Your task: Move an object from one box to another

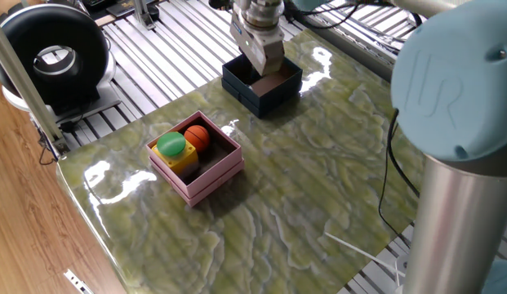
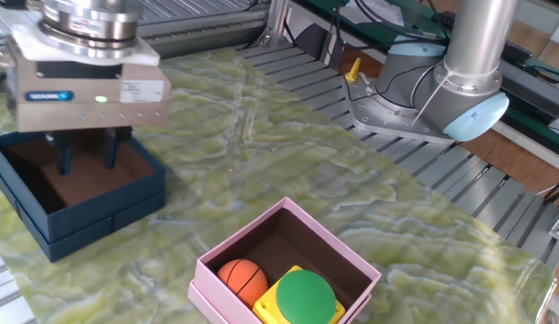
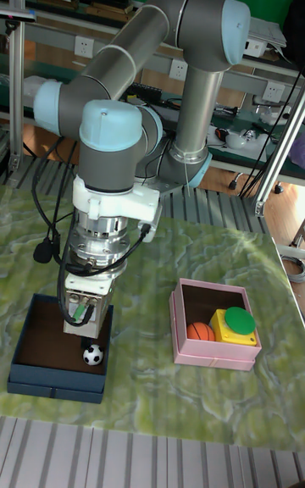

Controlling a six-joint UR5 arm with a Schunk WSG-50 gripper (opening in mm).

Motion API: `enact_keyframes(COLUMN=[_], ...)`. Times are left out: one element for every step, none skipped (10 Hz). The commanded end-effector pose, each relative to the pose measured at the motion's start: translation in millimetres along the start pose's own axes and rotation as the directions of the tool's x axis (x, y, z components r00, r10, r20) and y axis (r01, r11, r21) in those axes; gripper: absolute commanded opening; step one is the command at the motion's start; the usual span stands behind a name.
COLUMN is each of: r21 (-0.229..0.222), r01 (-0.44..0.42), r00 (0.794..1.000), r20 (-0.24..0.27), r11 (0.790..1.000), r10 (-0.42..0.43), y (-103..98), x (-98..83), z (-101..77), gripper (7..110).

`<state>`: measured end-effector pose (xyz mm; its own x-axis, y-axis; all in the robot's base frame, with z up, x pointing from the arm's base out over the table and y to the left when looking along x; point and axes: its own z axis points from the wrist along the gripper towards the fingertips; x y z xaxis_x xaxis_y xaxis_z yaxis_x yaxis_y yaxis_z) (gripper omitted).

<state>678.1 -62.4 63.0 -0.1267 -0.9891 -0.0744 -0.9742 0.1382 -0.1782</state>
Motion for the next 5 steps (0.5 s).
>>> enact_keyframes(r21=[0.031,0.044,0.050,0.053,0.056], r01=[0.031,0.032,0.031,0.035,0.048], r00=[0.999,0.999,0.999,0.999,0.999], r20=[0.015,0.010,0.010,0.011,0.014], r11=[0.999,0.999,0.998,0.998,0.997], r10=[-0.031,-0.032,-0.031,-0.036,-0.049], y=[2.9,0.4,-0.8,-1.2,-1.0], x=[-5.8,-7.2,-9.4,-11.4,-12.3], z=[7.9,9.9,11.7,12.9,13.4], gripper=[44,44,44,44,44])
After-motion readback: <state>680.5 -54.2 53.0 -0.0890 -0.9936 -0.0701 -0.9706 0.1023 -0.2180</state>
